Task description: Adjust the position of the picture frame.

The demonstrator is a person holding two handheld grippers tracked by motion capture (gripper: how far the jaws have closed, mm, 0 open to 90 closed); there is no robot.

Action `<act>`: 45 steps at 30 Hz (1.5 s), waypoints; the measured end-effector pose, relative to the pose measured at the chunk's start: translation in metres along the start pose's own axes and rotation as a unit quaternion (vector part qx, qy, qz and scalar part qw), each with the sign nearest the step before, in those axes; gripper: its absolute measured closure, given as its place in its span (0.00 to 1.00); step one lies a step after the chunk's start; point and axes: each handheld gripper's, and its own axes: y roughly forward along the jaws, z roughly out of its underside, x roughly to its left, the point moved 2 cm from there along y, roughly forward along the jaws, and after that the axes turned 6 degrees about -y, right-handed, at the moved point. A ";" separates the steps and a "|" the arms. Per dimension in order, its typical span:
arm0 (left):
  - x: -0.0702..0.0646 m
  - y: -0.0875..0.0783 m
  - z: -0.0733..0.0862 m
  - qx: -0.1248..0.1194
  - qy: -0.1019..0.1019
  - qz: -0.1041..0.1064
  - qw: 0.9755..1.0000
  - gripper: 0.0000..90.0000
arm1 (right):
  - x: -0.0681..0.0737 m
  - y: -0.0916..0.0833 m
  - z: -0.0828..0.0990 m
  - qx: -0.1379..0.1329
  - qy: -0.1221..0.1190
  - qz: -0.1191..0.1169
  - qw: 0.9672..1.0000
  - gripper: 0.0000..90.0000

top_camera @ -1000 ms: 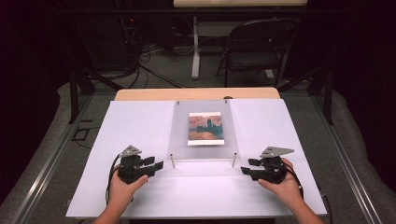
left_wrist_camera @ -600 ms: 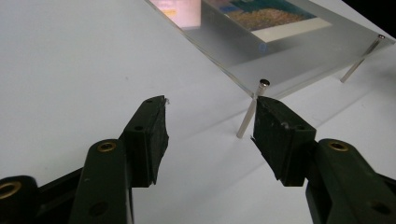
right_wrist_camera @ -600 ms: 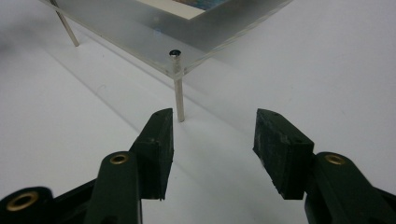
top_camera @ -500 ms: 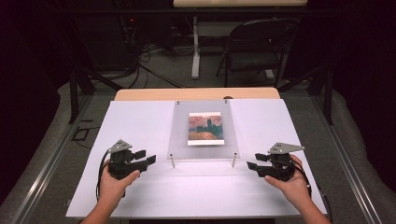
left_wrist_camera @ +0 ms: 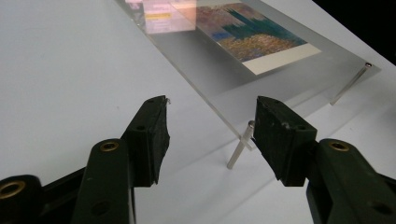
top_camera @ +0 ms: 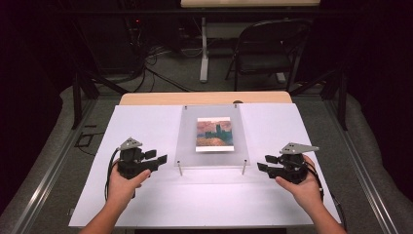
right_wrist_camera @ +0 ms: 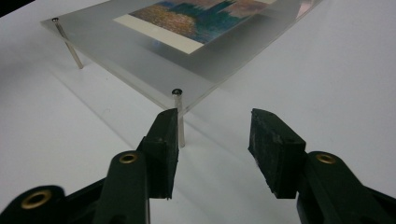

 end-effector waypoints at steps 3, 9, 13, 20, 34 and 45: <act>0.002 0.006 -0.009 0.000 -0.009 0.003 1.000 0.51 | -0.003 0.003 -0.007 0.007 0.005 0.001 1.000 0.62; 0.004 0.022 -0.025 -0.005 -0.026 0.008 1.000 0.52 | -0.012 0.017 -0.017 0.009 0.026 0.007 1.000 0.63; 0.003 0.033 -0.036 0.001 -0.032 0.003 0.999 0.54 | -0.016 0.028 -0.024 0.013 0.041 0.015 0.999 0.64; 0.005 0.042 -0.061 0.003 -0.049 -0.004 0.999 0.58 | -0.026 0.037 -0.042 0.023 0.069 0.014 0.997 0.64; 0.012 0.063 -0.099 0.022 -0.065 -0.020 0.997 0.55 | -0.049 0.064 -0.070 0.030 0.112 0.002 0.993 0.64; 0.023 0.085 -0.108 0.021 -0.081 -0.033 0.996 0.55 | -0.063 0.089 -0.077 0.034 0.140 0.009 0.989 0.64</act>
